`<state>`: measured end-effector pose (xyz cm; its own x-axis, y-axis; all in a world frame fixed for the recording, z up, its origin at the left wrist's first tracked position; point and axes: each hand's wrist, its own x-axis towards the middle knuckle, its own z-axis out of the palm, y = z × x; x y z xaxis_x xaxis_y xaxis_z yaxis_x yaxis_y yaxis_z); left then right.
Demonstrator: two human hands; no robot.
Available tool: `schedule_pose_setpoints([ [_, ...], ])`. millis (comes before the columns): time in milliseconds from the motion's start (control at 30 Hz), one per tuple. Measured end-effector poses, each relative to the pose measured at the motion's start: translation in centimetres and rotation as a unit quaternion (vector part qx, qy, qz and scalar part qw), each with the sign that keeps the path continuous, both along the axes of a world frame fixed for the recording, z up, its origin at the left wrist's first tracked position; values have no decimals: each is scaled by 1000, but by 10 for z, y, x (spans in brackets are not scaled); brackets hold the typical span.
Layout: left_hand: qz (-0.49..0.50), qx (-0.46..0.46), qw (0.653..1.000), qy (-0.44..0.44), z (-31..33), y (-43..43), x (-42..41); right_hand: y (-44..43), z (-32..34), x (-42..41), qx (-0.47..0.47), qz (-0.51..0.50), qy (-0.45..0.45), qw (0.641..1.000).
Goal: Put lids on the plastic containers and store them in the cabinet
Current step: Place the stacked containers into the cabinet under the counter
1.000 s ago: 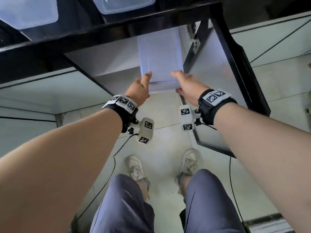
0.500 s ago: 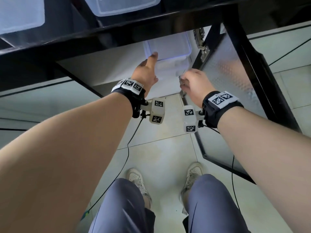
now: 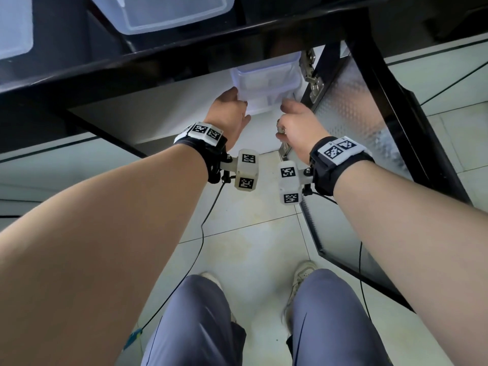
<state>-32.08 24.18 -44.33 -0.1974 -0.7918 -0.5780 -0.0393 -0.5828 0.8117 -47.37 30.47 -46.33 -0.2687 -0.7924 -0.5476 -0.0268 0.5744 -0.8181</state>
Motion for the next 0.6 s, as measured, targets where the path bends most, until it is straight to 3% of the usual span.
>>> schedule_pose_setpoints([
  [267,15,102,987,-120,41,49,19,38,43,8,68,-22,-31,997],
  [400,-16,117,980,-163,97,84,34,62,108,20,93,-2,-17,996],
  [600,-21,102,982,-158,195,103,56,59,217,31,85,11,-8,996],
])
